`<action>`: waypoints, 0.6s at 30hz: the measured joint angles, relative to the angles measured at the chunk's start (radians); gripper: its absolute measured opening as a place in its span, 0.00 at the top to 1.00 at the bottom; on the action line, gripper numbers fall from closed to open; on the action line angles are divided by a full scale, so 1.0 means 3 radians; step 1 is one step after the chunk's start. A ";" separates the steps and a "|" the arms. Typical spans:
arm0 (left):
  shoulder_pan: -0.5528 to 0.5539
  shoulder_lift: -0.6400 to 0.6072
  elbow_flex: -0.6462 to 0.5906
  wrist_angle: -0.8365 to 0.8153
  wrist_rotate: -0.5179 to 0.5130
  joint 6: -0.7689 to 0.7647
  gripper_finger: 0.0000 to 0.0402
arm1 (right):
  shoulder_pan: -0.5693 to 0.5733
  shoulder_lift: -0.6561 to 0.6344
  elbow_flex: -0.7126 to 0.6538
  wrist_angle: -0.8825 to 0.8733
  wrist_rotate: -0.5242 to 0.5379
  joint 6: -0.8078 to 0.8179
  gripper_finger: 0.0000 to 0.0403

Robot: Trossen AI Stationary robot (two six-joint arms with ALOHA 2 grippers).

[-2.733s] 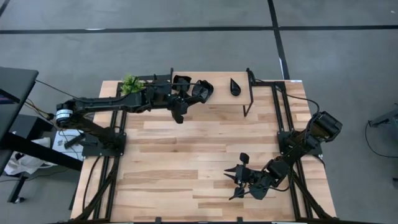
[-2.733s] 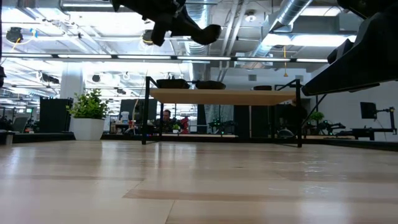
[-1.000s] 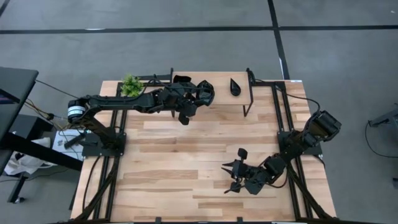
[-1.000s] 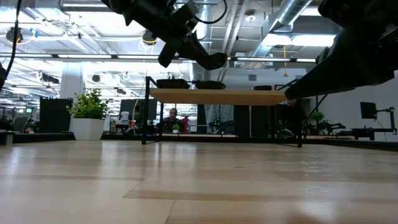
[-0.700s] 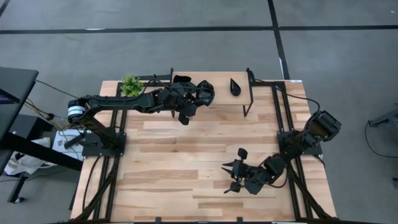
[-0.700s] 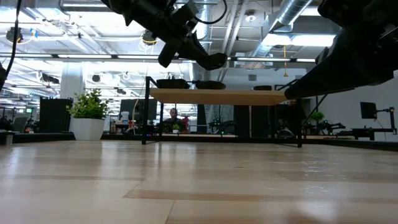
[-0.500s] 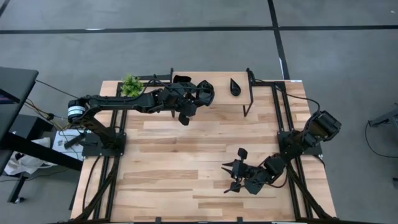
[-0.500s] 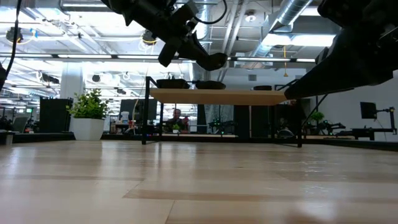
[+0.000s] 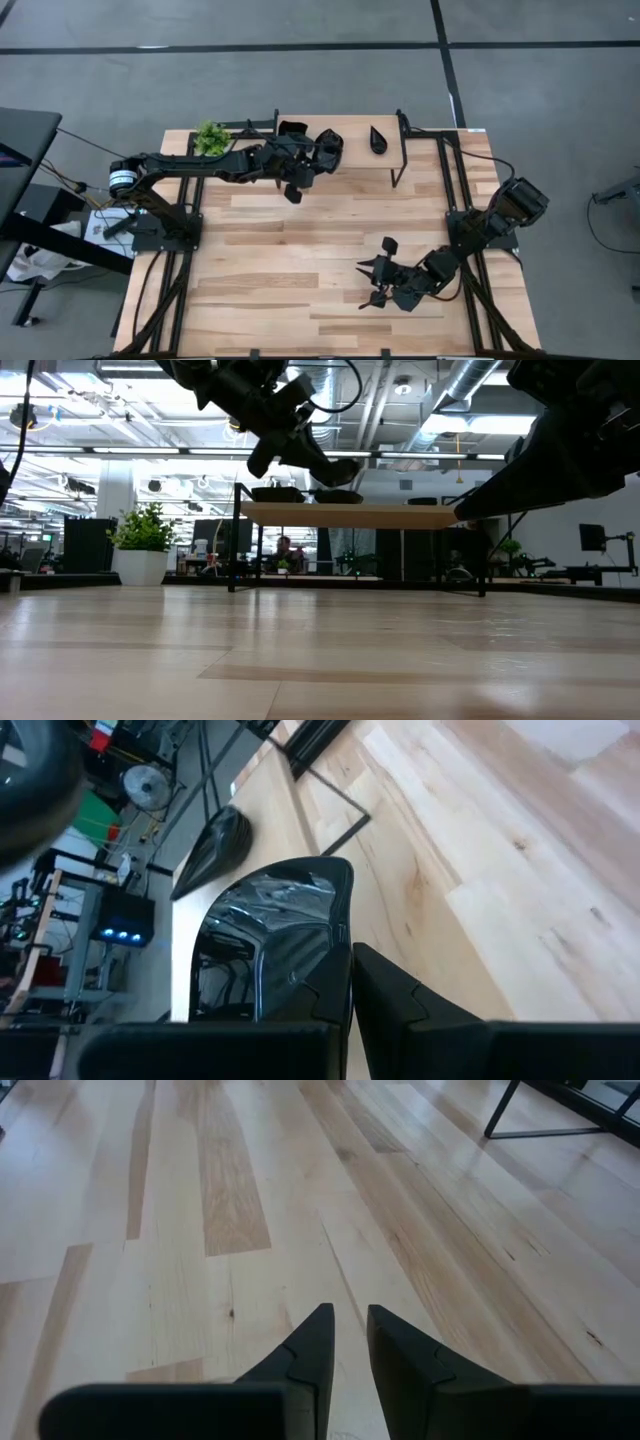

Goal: Pick & Place Mini shaped plates
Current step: Stack the black leaf shaped plate on top of the black leaf shaped plate on the shelf

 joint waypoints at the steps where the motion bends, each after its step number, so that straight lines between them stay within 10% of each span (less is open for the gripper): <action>1: 0.0009 0.0000 -0.0003 0.0001 -0.0026 0.0001 0.96 | -0.0001 0.0000 0.0000 0.0001 0.0001 -0.0003 0.85; 18: 0.0013 0.0000 -0.0004 0.0025 -0.0074 0.0010 0.96 | -0.0041 0.0001 0.0000 0.0001 0.0001 -0.0006 0.85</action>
